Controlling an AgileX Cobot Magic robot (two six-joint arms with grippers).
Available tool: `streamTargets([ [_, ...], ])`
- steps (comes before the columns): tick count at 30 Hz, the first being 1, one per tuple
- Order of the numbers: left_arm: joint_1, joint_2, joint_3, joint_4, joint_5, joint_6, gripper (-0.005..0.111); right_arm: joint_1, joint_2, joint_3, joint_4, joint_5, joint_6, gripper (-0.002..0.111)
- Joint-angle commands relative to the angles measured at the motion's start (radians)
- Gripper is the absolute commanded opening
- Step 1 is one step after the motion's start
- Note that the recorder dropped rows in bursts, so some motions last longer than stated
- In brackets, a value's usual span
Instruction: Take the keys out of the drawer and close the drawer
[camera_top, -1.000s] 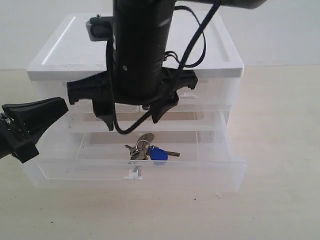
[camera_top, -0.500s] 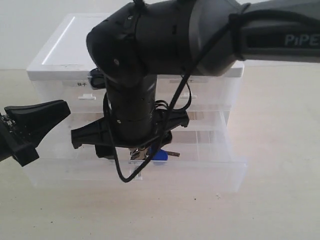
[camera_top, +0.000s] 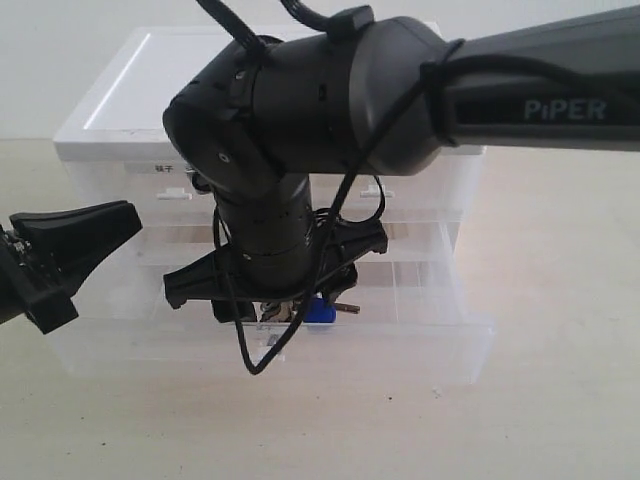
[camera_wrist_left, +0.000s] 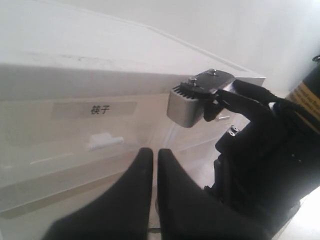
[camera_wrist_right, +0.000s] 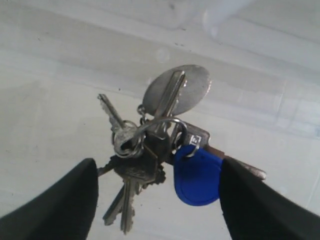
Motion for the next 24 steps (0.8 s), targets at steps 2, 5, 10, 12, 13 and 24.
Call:
streamTargets([
  [2,0.002,-0.008,0.007,0.008,-0.002,-0.02,0.005,-0.011,0.035,0.003,0.027,-0.042,-0.003,0.062],
  [5,0.002,-0.008,0.007,0.012,-0.002,-0.02,0.005,-0.01,0.079,0.003,0.025,-0.042,-0.008,0.062],
  [10,0.002,-0.008,0.007,0.012,-0.002,-0.02,0.005,-0.01,0.099,0.003,0.029,-0.013,-0.027,0.052],
  [12,0.002,-0.008,0.007,0.012,-0.002,-0.02,0.005,-0.01,0.099,0.003,0.024,0.016,-0.029,0.036],
  [13,0.002,-0.008,0.007,0.012,-0.002,-0.02,0.005,-0.01,0.099,0.003,0.017,0.031,-0.042,0.025],
  [24,0.002,-0.008,0.007,0.012,-0.002,-0.02,0.005,-0.008,0.05,0.003,-0.052,0.055,-0.168,0.0],
])
